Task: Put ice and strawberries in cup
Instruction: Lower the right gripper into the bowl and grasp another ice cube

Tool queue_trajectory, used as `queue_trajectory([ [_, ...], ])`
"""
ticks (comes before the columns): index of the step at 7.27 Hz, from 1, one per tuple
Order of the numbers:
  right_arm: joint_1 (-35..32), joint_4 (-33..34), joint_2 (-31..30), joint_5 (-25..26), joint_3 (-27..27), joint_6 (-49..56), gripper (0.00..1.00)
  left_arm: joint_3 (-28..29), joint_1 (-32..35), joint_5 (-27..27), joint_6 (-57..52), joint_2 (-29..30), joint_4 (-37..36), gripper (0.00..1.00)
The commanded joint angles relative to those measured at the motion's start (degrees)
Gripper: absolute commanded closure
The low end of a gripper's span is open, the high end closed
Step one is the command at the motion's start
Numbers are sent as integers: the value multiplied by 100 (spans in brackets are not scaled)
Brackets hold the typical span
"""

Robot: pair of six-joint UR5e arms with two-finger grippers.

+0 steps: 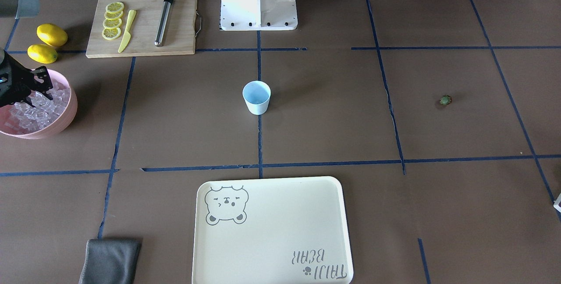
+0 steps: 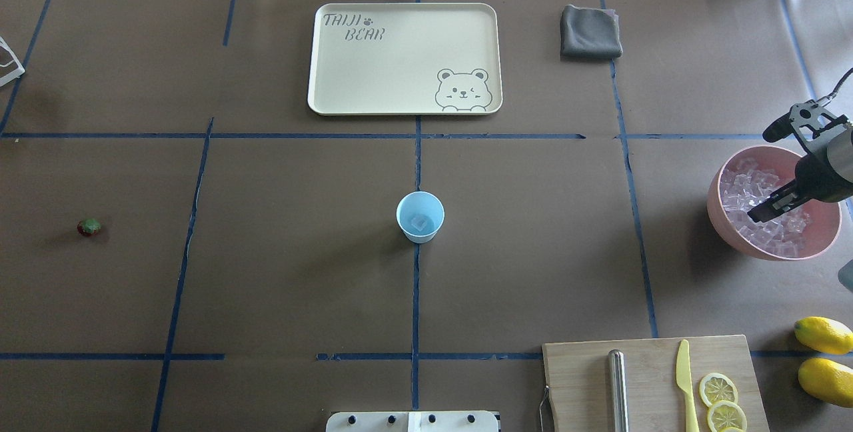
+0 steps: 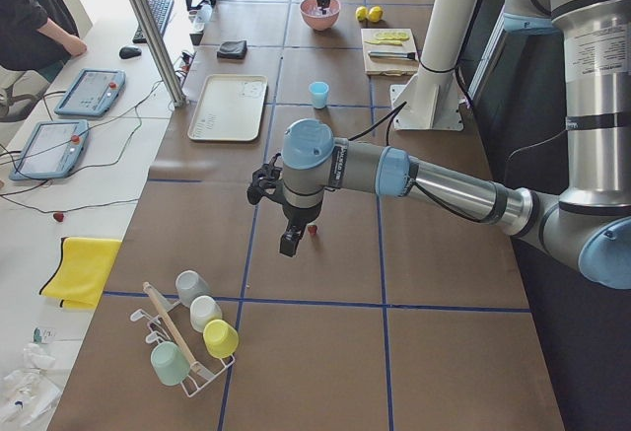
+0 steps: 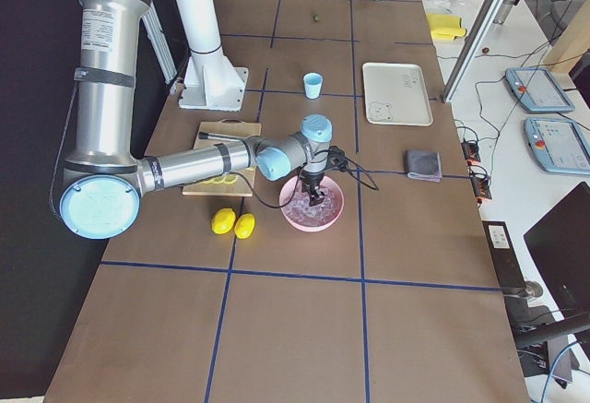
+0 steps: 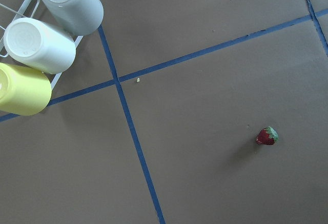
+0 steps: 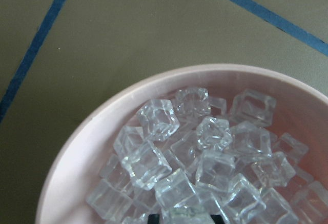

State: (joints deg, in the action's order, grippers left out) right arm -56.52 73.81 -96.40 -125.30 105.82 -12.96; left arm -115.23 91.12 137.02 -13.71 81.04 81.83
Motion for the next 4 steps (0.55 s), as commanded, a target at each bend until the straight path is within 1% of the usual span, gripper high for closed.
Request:
queue_trajectory([
  [1, 1, 2, -11, -3, 9, -5, 98, 0, -7, 0, 0, 0, 0, 0],
  [3, -165, 20, -11, -38, 192, -5, 98, 0, 2, 0, 0, 0, 0, 0],
  [4, -436, 63, -11, -73, 428, -14, 99, -9, 2, 0, 0, 0, 0, 0],
])
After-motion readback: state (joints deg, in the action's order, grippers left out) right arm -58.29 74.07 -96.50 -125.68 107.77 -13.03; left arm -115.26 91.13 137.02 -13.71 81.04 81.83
